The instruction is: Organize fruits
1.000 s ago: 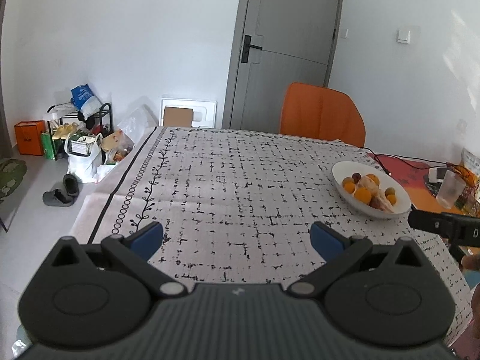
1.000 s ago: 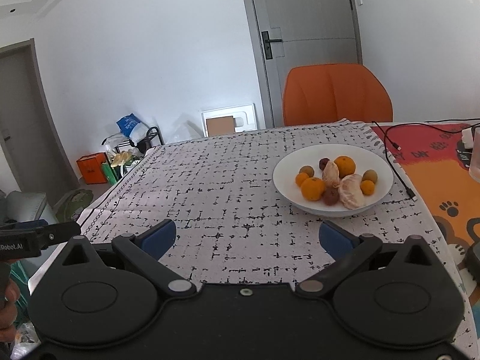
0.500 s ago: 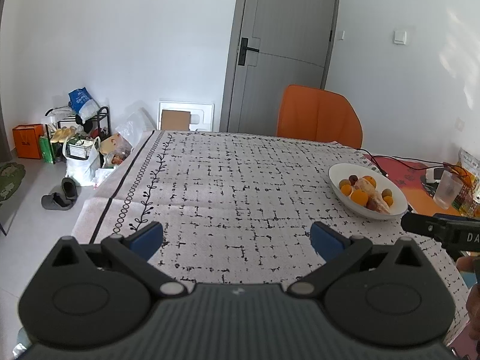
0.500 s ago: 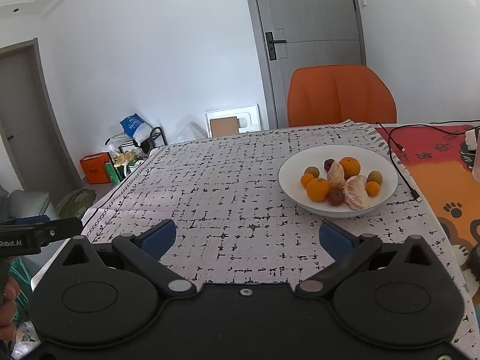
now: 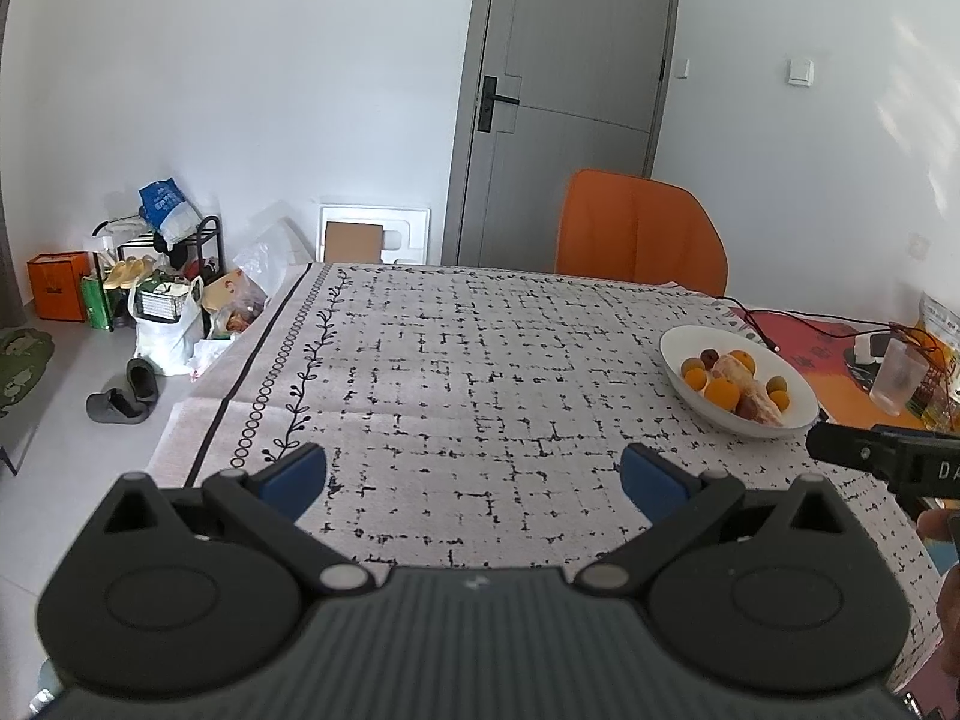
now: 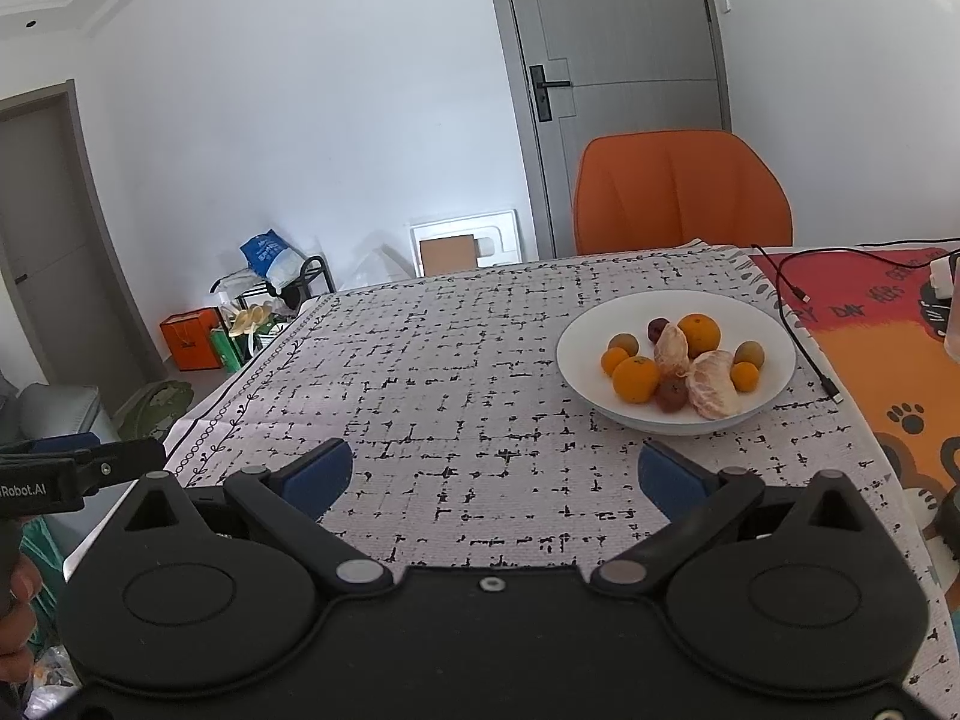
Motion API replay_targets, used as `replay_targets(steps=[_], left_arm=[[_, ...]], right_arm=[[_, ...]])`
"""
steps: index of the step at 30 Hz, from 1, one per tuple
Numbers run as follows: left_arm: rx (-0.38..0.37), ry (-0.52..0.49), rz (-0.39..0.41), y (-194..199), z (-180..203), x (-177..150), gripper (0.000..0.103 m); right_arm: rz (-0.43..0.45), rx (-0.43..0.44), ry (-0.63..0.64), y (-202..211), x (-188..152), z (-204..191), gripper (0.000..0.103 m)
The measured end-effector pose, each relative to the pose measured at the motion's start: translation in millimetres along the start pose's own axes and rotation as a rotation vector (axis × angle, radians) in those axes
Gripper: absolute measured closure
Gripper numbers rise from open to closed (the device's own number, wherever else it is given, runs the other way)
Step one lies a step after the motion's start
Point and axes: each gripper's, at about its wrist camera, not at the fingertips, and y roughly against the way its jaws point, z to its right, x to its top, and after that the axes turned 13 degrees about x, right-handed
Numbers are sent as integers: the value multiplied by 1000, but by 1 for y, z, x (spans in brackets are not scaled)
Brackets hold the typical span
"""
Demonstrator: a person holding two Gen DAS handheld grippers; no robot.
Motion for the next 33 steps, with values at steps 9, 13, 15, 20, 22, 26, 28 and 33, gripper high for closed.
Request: replay_targets(steps=[9,13,15,20,22,26,28,33], left_arm=[[6,-4,12,2,0,0,0],[6,-7,9,1,0,0,0],[6,-9,9,1,0,0,0],[5,-10,9,0,1,-1,0],[4,-8,10,0,1,-1,0],[7,-9,7,0,1,-2,0],[9,-13,6,0,2,-2,0],[9,-14,6,-1,3,-3,0]], right_arm=[[3,0,4,1,0,-1,0],[4,2,1,1,0,-1,0],[3,3,3,1,0,-1,0],[4,4,3,1,0,-1,0],[3,2,2,1,0,-1,0],[3,3,3,2,0,-2,0],[5,7,3,2,0,-1,0],[2,8,-1,2,-1,0,0]])
